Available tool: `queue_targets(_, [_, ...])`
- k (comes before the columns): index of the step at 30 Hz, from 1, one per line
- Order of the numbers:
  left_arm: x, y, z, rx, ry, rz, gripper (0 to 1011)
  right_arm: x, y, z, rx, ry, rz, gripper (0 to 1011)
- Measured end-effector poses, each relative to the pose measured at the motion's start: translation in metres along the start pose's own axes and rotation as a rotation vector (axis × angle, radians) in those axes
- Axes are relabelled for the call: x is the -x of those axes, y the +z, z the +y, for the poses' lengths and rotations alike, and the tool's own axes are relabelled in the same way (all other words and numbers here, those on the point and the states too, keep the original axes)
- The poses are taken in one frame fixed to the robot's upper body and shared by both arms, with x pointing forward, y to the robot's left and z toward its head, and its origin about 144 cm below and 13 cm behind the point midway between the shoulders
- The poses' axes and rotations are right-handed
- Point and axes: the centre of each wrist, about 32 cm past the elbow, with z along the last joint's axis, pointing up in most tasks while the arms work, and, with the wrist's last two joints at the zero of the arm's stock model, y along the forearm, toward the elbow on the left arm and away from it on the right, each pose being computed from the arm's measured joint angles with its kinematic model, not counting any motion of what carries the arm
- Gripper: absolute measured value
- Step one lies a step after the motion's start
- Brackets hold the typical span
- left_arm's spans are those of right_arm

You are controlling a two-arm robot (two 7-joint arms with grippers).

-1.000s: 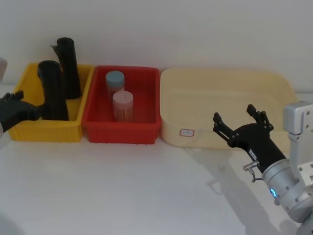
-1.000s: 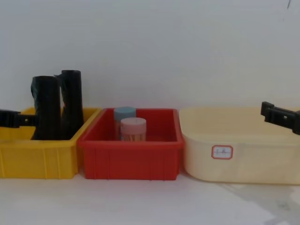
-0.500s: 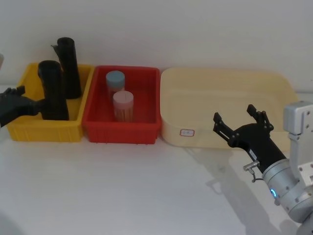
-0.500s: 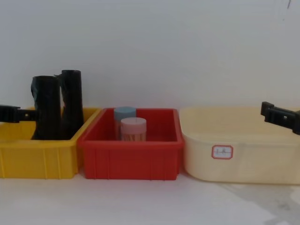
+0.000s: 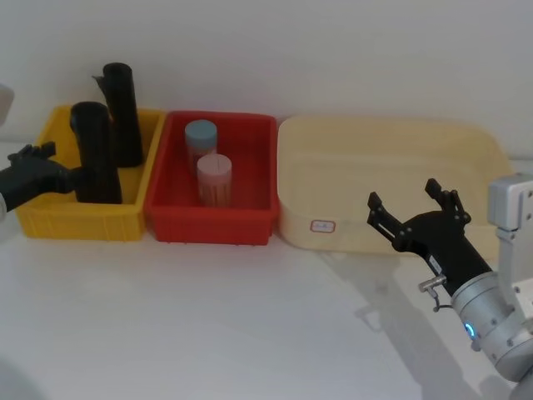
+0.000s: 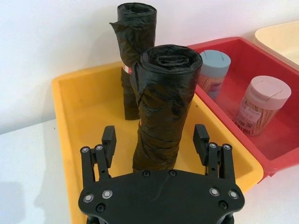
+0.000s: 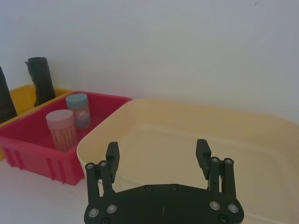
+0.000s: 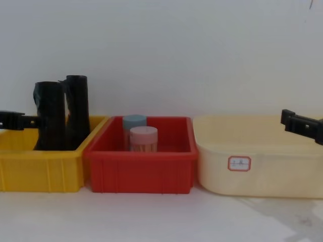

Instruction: Pick up the garbage bag with the one hand and transfer it to the other hand.

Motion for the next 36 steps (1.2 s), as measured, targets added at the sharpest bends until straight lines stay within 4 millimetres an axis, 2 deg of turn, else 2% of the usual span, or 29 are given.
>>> queue_targets(36, [-0.014,0.003,-0.008,-0.011,-0.084,-0.038,1001,0.0,0.0,0.0,0.0,0.0,0.0,1001])
